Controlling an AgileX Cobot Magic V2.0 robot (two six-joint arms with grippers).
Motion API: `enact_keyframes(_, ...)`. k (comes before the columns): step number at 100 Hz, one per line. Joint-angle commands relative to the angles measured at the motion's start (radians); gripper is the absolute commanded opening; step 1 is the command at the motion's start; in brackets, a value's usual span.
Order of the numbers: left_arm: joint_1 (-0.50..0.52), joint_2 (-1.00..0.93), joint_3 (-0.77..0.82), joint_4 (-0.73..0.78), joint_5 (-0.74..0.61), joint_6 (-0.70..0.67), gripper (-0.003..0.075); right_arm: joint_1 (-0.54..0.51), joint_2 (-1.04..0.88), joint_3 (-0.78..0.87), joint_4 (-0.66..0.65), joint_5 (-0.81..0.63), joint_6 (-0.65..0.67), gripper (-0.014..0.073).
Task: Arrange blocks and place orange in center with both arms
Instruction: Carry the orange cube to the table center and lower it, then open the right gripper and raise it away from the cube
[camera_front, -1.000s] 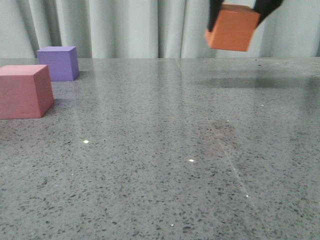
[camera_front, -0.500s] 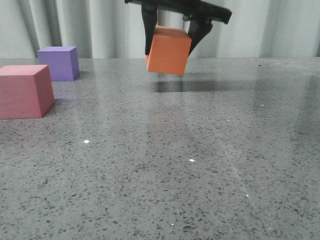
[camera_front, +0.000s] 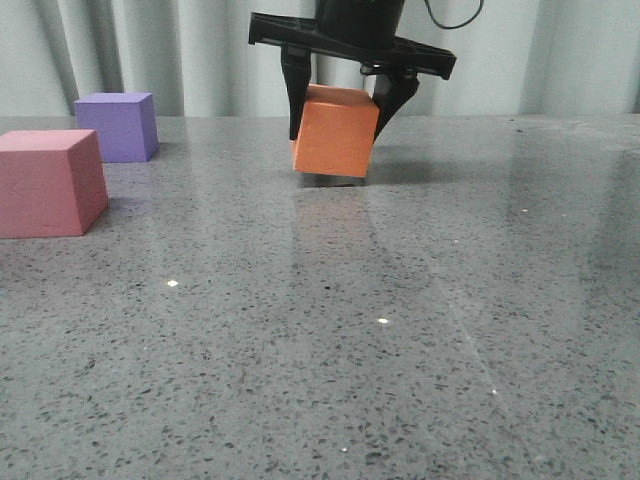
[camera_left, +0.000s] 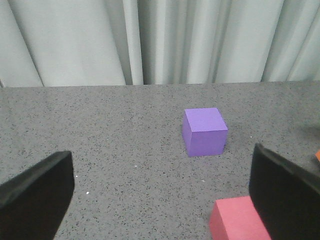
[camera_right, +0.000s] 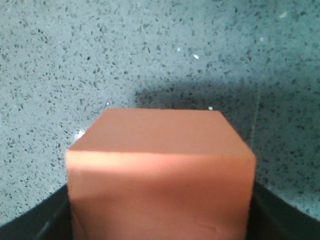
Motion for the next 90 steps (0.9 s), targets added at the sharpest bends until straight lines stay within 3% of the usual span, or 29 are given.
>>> enact_keyframes(1,0.001,0.001,-0.038,-0.012,-0.088,-0.003,0.0681,-0.005,-0.058,-0.031,0.007,0.08,0.001,0.0335)
enact_keyframes(13,0.001,0.001,-0.038,-0.012,-0.088,-0.003,0.0681,-0.005,-0.058,-0.031,0.007,0.08,0.001,0.0538)
enact_keyframes(20,0.001,0.001,-0.038,-0.012,-0.088,-0.003,0.0681,-0.005,-0.058,-0.031,0.009,0.081,0.001,0.0614)
enact_keyframes(90,0.001,0.001,-0.038,-0.012,-0.088,-0.003,0.0681,-0.005,-0.161,-0.027,0.024,0.083,-0.009,0.0592)
